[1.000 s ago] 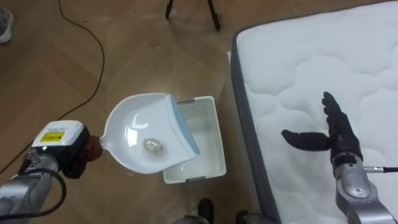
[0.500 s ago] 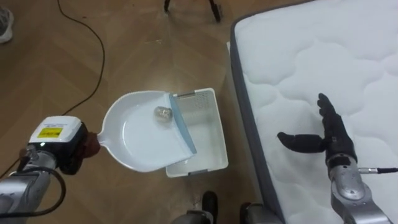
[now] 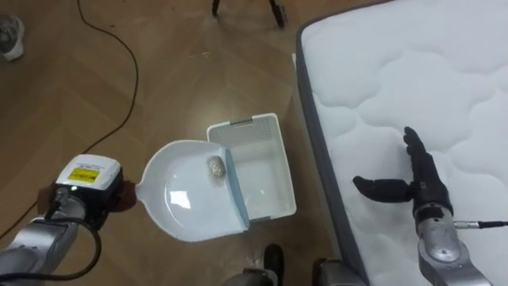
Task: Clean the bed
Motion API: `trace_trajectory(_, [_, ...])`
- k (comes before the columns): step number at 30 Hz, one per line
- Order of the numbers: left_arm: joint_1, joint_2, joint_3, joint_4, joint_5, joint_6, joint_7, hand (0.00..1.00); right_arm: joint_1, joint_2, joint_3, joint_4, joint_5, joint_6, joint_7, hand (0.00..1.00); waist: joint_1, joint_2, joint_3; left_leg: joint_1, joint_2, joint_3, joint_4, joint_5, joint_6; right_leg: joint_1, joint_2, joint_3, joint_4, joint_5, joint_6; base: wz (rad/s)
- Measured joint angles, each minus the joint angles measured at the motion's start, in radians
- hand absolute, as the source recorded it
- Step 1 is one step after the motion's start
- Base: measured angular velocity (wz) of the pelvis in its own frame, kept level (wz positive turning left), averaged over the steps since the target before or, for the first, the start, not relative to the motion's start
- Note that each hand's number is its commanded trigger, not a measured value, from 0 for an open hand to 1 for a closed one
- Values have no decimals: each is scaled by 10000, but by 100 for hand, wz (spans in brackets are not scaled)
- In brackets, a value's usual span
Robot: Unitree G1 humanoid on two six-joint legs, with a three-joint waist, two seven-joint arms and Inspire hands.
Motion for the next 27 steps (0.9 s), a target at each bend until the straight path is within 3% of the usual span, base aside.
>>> trace_trajectory(3, [4,73,-6,-215,17,13,-128,100,-3,3,17,0,61,0,-46,0,1,-1,-1,2,0,-7,-2,2,7,27,-10,-32,-52,2,8,0])
trace_trajectory(8, [5,548,-7,-314,571,9,-163,100,-30,5,116,-2,49,-17,-50,0,-50,-3,-2,1,-3,-9,-44,1,13,12,-11,-33,-66,1,14,0])
trace_trajectory(16, [14,905,-9,-352,1054,-28,-162,100,-75,45,130,0,36,-24,-129,0,-157,-3,-1,-10,-3,-51,-138,16,37,41,-13,-92,-211,20,40,0])
trace_trajectory(21, [23,1327,-16,-270,1167,17,-103,100,-82,51,148,0,54,-24,-362,0,-189,36,9,14,-6,-67,-200,23,46,35,-15,-93,-190,38,46,0])
trace_trajectory(23, [42,1417,-208,-223,1154,241,-21,100,-93,26,186,-2,122,-42,-578,0,-186,252,27,44,-21,-97,-157,24,49,92,-42,-123,-217,42,50,5])
trace_trajectory(27, [86,1433,-498,-227,1151,263,-22,100,-189,6,203,-3,124,-107,-865,0,-193,629,96,216,-109,8,-343,56,105,101,-217,-115,-45,22,92,-3])
